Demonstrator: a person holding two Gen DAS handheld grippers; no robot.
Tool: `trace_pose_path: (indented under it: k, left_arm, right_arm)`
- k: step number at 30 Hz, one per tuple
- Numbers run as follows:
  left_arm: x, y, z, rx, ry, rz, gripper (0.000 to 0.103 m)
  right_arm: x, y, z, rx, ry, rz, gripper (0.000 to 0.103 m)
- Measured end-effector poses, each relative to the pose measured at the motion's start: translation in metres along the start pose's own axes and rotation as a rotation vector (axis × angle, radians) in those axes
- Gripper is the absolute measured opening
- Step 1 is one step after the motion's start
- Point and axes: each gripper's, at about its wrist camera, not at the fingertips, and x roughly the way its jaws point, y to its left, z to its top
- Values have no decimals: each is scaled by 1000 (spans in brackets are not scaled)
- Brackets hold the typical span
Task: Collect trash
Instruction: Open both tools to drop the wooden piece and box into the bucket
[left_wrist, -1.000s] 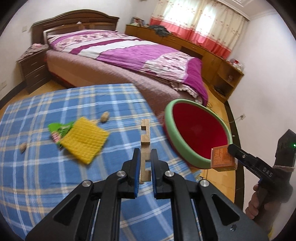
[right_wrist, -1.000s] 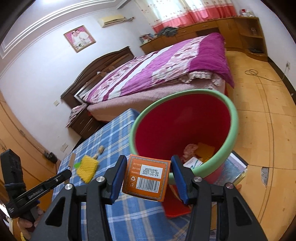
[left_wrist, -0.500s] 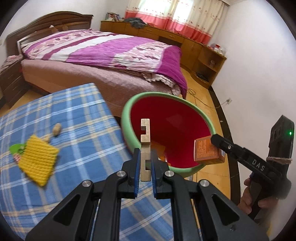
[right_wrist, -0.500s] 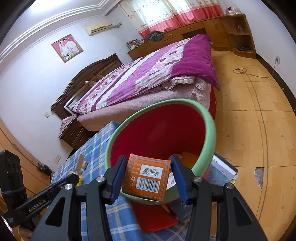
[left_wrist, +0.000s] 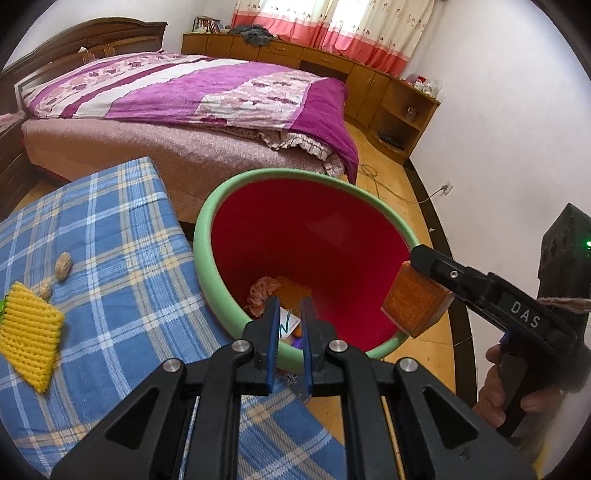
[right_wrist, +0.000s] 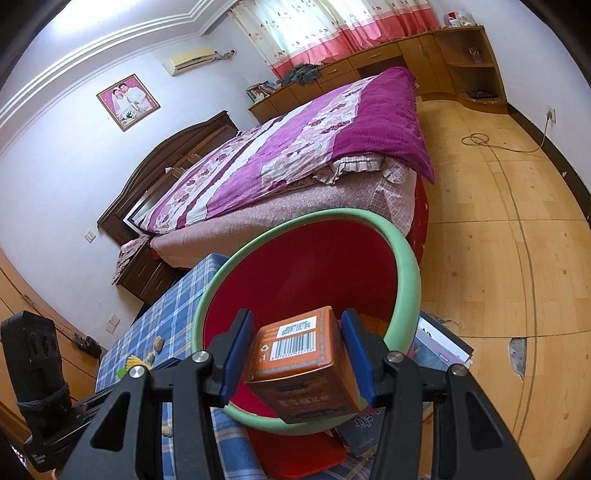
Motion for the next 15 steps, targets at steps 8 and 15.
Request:
trace_pose_path:
  k: [8, 15]
  left_arm:
    - [-11, 6, 1, -17, -26, 11, 26]
    - [-22, 26, -5, -71, -25, 41, 34]
  right_arm:
    - [-5, 6, 1, -4, -21, 8, 62]
    - [-11, 16, -5, -10, -17, 21, 62]
